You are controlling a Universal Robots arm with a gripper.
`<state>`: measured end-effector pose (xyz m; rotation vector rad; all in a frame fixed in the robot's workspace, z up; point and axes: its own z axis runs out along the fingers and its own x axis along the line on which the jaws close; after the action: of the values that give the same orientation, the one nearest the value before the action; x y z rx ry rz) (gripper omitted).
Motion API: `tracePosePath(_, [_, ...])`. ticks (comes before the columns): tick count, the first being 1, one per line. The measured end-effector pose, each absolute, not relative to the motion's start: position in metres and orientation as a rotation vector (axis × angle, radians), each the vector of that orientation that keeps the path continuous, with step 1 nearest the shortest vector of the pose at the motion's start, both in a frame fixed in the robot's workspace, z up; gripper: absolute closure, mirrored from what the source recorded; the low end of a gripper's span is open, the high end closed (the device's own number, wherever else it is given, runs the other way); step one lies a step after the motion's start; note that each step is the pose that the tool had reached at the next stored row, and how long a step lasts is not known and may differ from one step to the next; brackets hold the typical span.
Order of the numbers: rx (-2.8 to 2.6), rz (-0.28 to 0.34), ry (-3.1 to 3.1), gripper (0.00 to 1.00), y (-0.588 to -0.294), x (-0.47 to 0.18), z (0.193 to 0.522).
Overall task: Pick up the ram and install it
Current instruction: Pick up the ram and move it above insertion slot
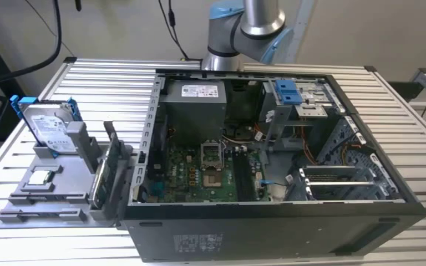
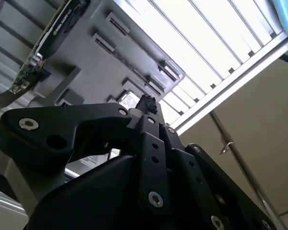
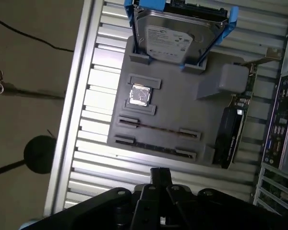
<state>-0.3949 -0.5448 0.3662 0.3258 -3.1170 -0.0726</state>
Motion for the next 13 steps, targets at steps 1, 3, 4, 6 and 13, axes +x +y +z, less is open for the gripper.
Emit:
tracePosePath(1, [0.353,-0.072,-3.114,0.89,-0.5448,-0.3949,0.3662])
tracePosePath(3, [0.410,-0.072,-3.107,0.89,-0.5448,-0.3950,0.3662])
tracePosePath(4, [0.438,-0.072,-3.103,0.89,-0.5448,-0.3950,0.3662])
tracePosePath(6, [0.491,-0.072,-3.095,0.89,-0.5448,-0.3949,0.3662])
tracePosePath(13, [0.657,-0.070,-3.064,0.89,-0.5448,-0.3950,0.3661])
